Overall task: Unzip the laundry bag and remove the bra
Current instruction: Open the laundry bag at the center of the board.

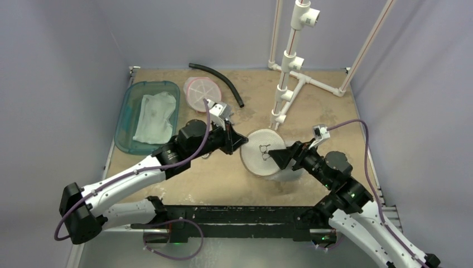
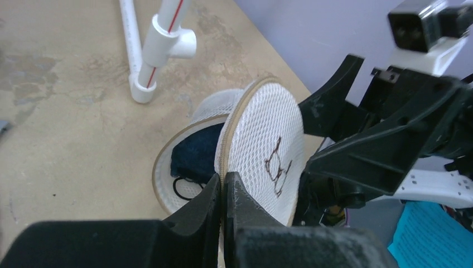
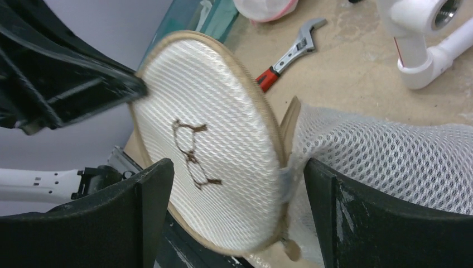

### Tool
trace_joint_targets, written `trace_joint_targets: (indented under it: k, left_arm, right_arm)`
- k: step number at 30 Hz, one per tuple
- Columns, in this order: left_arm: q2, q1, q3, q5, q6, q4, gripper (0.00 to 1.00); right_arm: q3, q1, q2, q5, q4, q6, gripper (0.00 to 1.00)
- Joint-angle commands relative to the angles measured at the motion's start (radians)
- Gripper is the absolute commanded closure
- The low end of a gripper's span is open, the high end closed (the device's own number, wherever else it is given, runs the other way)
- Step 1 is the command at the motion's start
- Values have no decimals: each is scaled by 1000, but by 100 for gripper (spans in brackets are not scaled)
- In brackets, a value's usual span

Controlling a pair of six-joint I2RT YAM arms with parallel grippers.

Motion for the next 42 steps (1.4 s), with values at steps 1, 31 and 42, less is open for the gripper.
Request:
trace_joint_targets:
  k: [1,31,42]
  left_arm:
    - [-115,-5,9,-100,0,-4,100]
    - [-155,-30,149,-208,21,-291,100]
    - [-67,-251,31,-307,9,-224,90]
  right_arm:
    - [-55,2,9,-60,139,42,12]
    - [-92,2,54,-44,238,24,11]
    - [-175,2,120,-152,364,116,11]
